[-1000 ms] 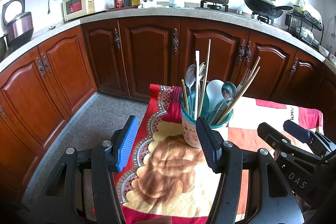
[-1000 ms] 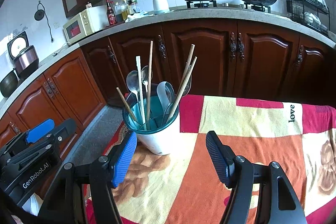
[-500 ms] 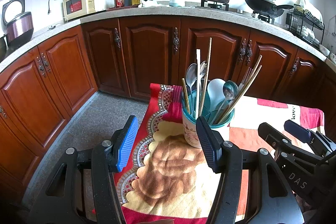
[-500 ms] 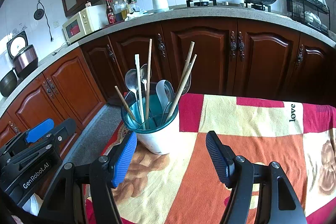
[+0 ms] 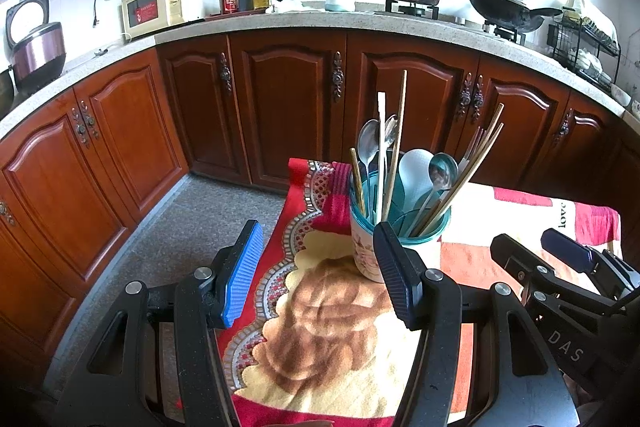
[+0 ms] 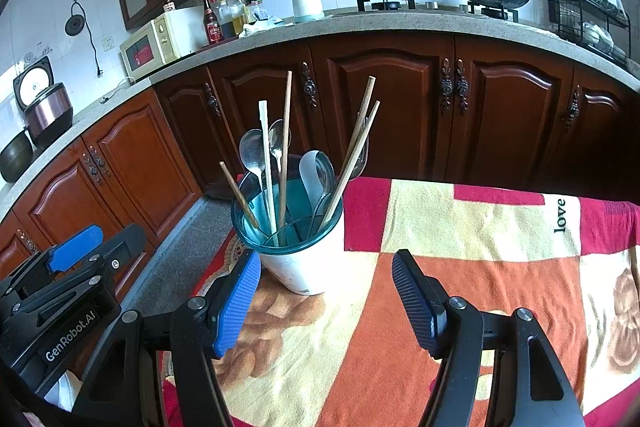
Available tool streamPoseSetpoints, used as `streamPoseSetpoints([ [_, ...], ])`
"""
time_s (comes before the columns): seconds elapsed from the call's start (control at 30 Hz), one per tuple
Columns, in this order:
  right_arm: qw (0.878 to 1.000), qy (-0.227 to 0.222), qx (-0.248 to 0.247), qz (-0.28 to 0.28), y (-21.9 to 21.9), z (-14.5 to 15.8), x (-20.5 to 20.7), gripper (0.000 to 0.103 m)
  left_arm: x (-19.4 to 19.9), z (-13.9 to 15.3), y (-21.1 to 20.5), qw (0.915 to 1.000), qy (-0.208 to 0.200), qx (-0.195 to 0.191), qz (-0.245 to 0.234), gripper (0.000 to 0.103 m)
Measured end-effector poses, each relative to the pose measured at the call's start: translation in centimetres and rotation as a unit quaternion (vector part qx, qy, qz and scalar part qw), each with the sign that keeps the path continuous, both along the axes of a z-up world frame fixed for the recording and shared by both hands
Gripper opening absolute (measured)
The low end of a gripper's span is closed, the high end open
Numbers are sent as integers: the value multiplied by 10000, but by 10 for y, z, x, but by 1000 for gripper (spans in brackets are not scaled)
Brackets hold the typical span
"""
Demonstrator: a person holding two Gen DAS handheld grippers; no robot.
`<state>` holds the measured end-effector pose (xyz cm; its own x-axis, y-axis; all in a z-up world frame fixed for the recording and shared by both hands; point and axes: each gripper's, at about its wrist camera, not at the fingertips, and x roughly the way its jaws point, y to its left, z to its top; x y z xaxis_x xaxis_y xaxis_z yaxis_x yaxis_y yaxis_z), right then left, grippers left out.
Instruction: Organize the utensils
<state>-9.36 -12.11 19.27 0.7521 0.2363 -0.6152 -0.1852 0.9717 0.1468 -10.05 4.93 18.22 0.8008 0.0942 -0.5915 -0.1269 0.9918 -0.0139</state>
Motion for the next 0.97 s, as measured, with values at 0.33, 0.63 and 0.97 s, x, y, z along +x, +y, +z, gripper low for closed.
streamPoseSetpoints([
  [0.33,10000,22,-6,15,3,-4,2,66,1,-1,0,10000,14,0,-3,58],
  [0.63,10000,61,-9,19,4,-8,4,66,3,-9,-1,10000,75,-1,16,58],
  [0.97,10000,79,58,-17,-7,-14,6,66,0,-14,-10,9999,50,78,-91,58],
])
